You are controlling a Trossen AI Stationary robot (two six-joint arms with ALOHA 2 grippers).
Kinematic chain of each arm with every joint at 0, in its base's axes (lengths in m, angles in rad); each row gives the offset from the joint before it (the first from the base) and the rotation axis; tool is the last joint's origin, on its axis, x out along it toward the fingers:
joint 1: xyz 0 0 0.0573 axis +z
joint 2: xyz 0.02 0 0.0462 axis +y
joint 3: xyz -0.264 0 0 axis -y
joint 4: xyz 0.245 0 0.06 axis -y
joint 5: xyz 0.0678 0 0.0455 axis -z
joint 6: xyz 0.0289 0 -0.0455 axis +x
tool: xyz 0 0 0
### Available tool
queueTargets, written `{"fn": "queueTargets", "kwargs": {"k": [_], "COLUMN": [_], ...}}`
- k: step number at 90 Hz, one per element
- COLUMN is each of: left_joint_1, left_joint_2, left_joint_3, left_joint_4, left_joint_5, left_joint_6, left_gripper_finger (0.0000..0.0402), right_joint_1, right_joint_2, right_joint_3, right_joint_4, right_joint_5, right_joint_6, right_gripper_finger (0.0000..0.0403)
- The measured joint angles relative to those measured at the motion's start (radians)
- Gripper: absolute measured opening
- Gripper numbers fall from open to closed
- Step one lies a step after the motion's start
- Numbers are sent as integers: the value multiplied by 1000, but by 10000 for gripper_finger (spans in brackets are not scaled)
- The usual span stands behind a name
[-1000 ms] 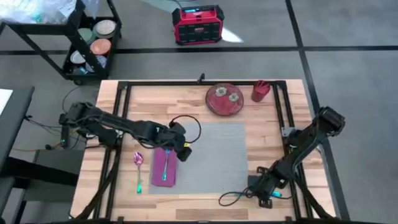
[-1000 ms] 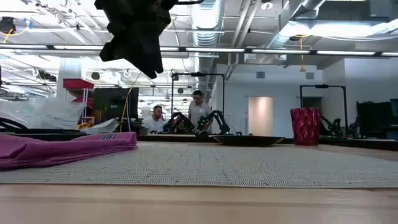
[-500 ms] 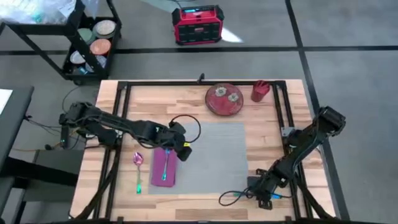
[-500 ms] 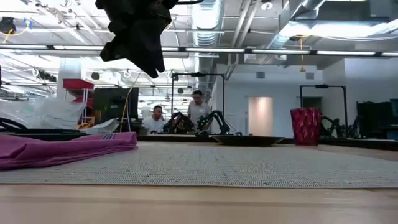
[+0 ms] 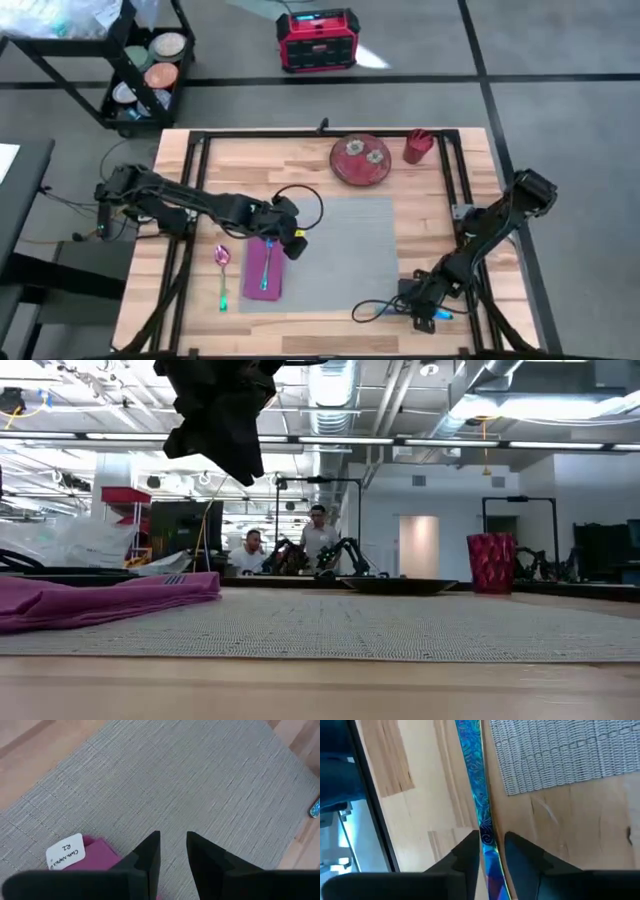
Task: Set table place
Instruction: Put the blue table knife on the gray table mat
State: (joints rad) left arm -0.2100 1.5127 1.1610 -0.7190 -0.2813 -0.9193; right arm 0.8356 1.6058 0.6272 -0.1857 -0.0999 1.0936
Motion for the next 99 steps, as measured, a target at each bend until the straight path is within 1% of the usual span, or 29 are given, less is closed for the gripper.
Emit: {"fn": "queueTargets", "kwargs": {"k": [5,13,21,31,47,59,68,87,93,99], "left_joint_1": [0,-2,-2,-2,-3,-3,-5,-3,-3,-3], "left_joint_2": [0,0,0,0,0,0,0,0,0,0], "left_joint_3": [0,-3,-3,-4,-4,-5,-5,-5,-5,-5], "left_joint_4": [-8,-10,-6,-4,-4,0,0,10,14,16], "left_joint_5": [0,0,0,-2,-24,-30,-40,-49,-49,-49], "left_joint_6": [19,32,28,28,44,36,35,18,18,22], "left_gripper_finger": [79,79,79,79,79,79,79,79,79,79], "right_joint_1": [9,17,16,29,51,77,90,74,70,64], "right_joint_2": [0,0,0,0,0,11,12,12,12,12], "right_joint_3": [-1,-1,-1,-1,-2,0,0,0,1,2], "right_joint_4": [8,7,7,12,22,14,17,27,16,9], "right_joint_5": [19,65,72,119,144,149,128,84,79,68], "right_joint_6": [-24,-21,-58,-96,-96,-68,-36,20,39,39], "right_gripper_finger": [76,75,77,85,105,110,109,107,99,76]}}
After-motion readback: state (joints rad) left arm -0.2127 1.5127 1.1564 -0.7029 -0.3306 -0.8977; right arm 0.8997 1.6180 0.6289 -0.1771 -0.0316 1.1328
